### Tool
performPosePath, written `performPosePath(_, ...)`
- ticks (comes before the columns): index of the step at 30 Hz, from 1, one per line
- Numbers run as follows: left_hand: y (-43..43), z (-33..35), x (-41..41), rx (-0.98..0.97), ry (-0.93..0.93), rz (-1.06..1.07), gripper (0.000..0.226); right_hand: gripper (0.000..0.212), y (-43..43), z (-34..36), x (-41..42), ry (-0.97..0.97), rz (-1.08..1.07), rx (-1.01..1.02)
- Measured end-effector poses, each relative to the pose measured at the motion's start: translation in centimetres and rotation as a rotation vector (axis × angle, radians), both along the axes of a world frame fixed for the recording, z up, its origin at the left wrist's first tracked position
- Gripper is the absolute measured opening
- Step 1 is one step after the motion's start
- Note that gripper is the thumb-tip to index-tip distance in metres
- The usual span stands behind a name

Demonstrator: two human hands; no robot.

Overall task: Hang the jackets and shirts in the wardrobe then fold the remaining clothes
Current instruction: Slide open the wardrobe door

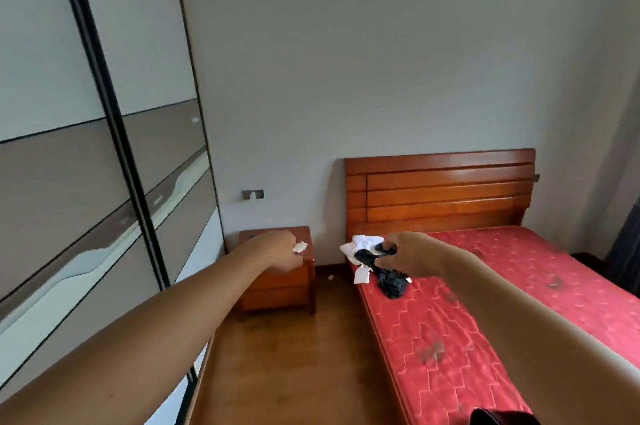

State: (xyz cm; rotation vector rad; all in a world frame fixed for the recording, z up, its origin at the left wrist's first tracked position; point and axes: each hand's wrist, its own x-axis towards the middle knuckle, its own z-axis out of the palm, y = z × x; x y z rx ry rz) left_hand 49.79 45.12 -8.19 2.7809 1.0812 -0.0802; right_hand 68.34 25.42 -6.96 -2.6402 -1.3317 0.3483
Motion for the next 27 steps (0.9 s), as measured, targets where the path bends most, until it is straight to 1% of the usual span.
performPosePath(2,2.0,0.0,1.1,0.005,-0.006,0.068,0.045,0.054,3.1,0.0,2.2,0.009,0.059,-0.010)
performPosePath(7,6.3,0.5,1.7,-0.029,-0.034,0.239,0.041,0.053,10.6,0.3,6.4,0.012,0.267,-0.061)
performPosePath(10,8.1,0.7,0.3,-0.057,-0.036,0.365,0.050,0.052,15.9,0.6,7.1,-0.022,0.395,-0.068)
performPosePath(14,11.8,-0.2,-3.3,-0.084,-0.024,0.539,0.061,0.053,23.6,0.6,4.8,-0.084,0.592,-0.081)
performPosePath(18,15.5,-0.5,-8.0,-0.059,-0.010,0.683,0.053,0.045,31.6,-0.1,0.8,-0.078,0.749,-0.011)
performPosePath(23,21.3,-0.5,-13.3,-0.034,0.015,0.825,0.054,0.054,41.2,-0.7,-5.1,-0.019,0.950,0.002)
performPosePath(27,25.4,0.6,-16.4,-0.009,0.020,0.919,0.052,0.057,48.1,0.2,-8.8,-0.037,1.055,-0.005)
